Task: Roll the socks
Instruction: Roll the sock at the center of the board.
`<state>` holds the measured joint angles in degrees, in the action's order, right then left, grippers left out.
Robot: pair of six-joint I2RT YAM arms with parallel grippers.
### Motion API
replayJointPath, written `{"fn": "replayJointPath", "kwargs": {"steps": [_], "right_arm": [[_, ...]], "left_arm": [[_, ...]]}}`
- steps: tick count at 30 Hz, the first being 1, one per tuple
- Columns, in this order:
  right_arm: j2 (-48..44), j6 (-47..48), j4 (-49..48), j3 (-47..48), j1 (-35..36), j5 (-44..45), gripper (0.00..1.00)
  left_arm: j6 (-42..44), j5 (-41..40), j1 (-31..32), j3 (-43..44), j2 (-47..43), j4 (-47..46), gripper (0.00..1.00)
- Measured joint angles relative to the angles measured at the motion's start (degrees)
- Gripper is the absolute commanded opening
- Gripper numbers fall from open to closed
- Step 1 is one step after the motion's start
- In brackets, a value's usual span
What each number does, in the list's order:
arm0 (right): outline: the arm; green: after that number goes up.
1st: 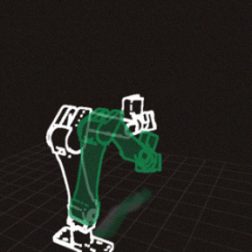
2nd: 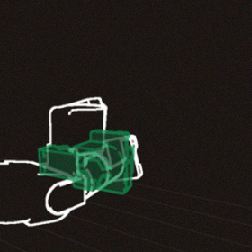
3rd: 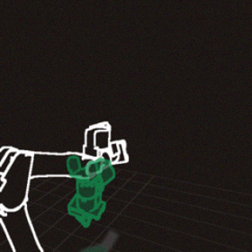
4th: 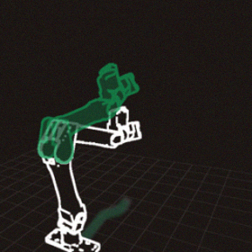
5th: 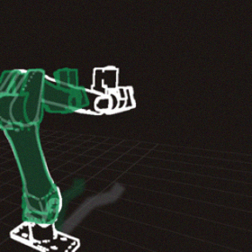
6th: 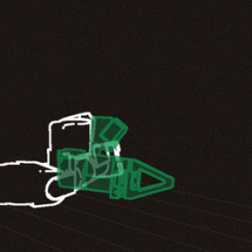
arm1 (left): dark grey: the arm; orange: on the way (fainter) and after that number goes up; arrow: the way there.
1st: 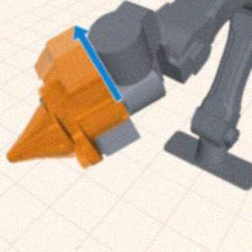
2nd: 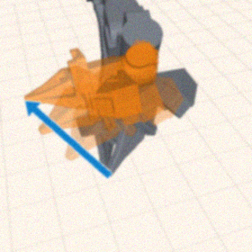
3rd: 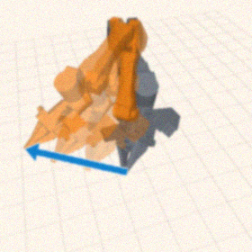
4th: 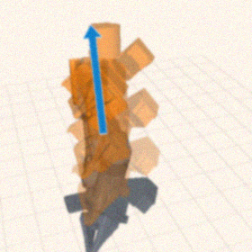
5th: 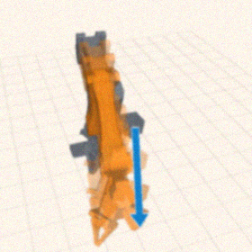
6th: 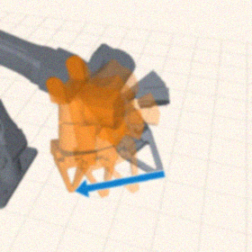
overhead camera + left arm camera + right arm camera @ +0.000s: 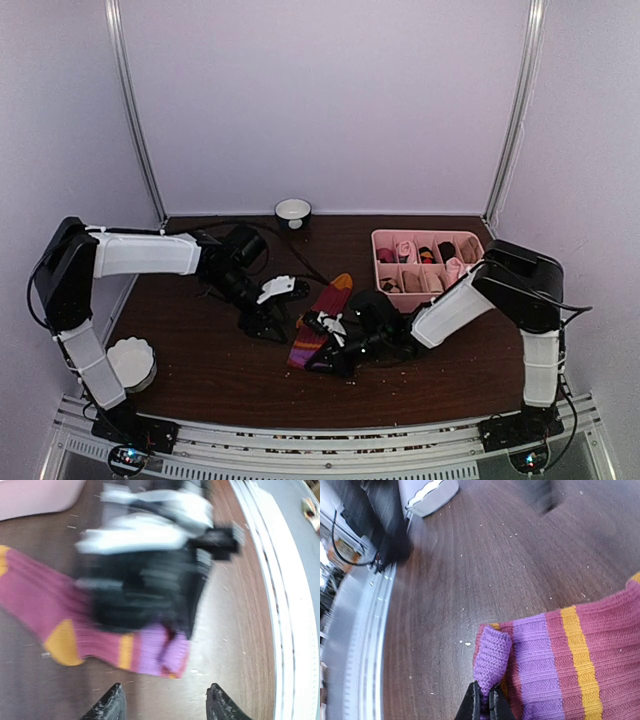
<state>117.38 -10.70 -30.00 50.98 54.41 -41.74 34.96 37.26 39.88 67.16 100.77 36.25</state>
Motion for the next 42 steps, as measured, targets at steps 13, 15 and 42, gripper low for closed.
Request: {"fn": "replayJointPath", "kwargs": {"steps": [13,15,42], "right_arm": [[4.50,-18.05,0.31,4.37,-4.59,-12.37,0.00],[4.94,-19.30,0.85,4.70,-4.92,-13.03,0.00],[4.61,-16.41,4.00,4.90,-4.79,-10.95,0.06]], "left_arm": [[5.90,-6.49,8.85,-3.08,3.21,-3.39,0.38],[6.40,-7.78,9.01,-2.97,4.15,-3.91,0.36],[5.49,-10.36,9.44,0.70,9.53,-4.68,0.04]]}}
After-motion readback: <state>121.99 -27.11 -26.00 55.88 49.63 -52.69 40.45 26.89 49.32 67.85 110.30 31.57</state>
